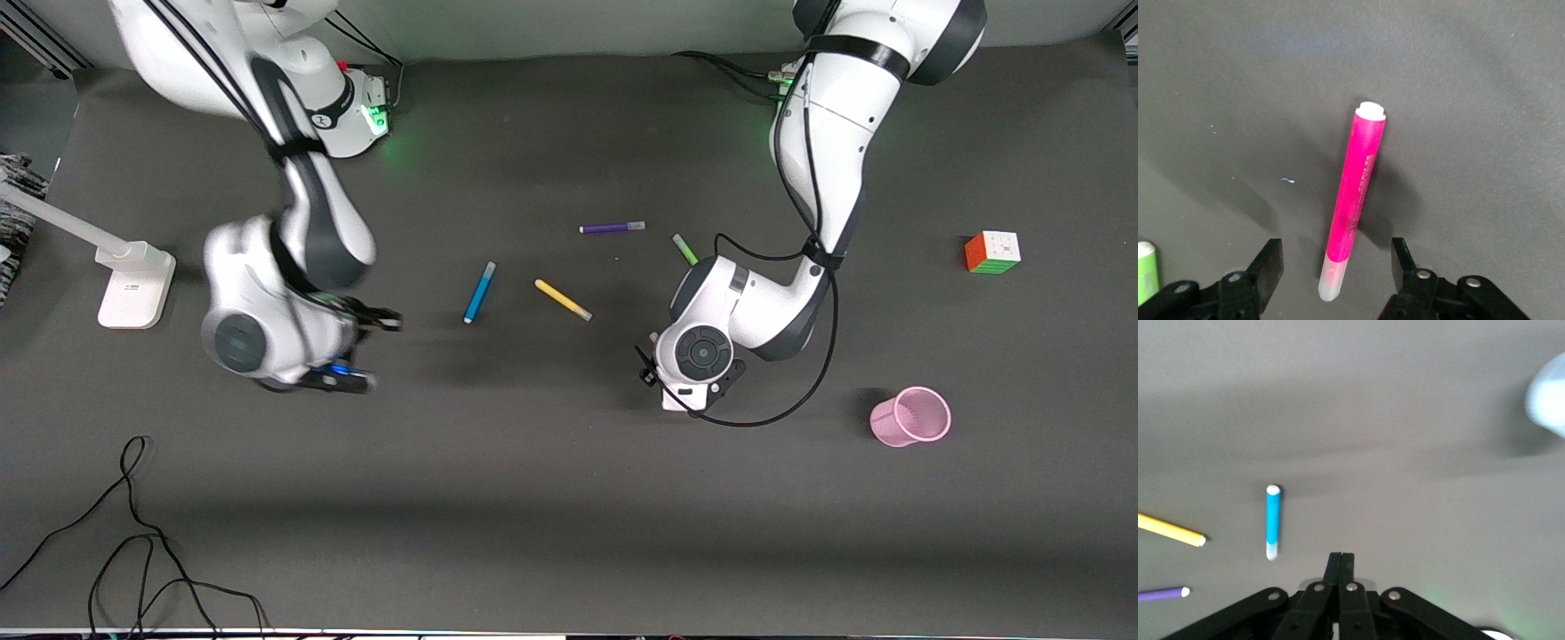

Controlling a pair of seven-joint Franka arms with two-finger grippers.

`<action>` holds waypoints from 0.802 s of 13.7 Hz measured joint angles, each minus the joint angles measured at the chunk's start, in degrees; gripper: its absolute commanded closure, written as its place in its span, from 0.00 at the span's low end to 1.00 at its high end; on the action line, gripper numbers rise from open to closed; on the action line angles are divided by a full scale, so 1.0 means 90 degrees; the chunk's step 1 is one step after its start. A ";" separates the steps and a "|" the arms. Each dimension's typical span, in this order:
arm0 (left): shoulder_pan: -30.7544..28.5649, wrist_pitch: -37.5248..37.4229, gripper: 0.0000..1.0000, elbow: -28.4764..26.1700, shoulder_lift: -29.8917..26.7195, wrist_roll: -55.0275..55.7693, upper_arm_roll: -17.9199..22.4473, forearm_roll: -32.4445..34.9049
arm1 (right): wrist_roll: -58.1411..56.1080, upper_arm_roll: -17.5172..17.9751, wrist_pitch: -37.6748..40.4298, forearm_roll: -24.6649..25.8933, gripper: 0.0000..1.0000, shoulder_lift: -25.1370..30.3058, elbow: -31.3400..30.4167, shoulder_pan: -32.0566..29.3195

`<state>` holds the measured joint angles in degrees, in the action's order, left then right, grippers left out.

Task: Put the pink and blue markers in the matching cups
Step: 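Grasp the blue marker with the right gripper while the left gripper grasps the pink marker, then carry the pink marker to the pink cup with the left gripper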

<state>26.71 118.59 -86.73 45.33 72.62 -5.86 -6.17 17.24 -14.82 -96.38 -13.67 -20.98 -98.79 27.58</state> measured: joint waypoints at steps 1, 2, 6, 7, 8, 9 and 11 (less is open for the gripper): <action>0.0024 0.0133 0.32 -0.0085 0.0000 0.0000 -0.0002 0.0000 | 0.0005 -0.0030 0.0046 -0.0132 0.00 0.0171 -0.0065 -0.0010; 0.0059 0.0261 0.38 -0.0156 -0.0001 0.0001 -0.0004 0.0000 | 0.0012 -0.0028 0.0051 -0.0490 0.00 0.0209 -0.0146 0.0000; 0.0105 0.0313 0.62 -0.0180 -0.0009 0.0001 -0.0004 0.0002 | 0.0039 0.0093 -0.0444 -0.2027 0.00 -0.0732 -0.0416 0.0221; 0.0105 0.0313 0.72 -0.0181 -0.0010 0.0001 -0.0003 0.0002 | 0.0039 0.0118 -0.0679 -0.2237 0.00 -0.1114 -0.0426 0.0376; 0.0105 0.0313 0.83 -0.0181 -0.0011 0.0001 -0.0001 0.0002 | 0.0038 0.0134 -0.0888 -0.2460 0.00 -0.1441 -0.0421 0.0574; 0.0104 0.0312 0.98 -0.0181 -0.0011 0.0000 0.0003 0.0002 | 0.0039 0.0138 -0.1089 -0.2714 0.00 -0.1695 -0.0409 0.0797; 0.0101 0.0278 1.00 -0.0181 -0.0028 -0.0002 0.0022 0.0006 | 0.0039 0.0140 -0.1553 -0.3056 0.07 -0.2039 -0.0389 0.1120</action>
<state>27.62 121.09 -88.35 45.07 72.60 -5.66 -6.12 17.59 -13.57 -110.36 -41.18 -39.33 -102.30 37.65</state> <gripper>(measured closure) 0.789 0.000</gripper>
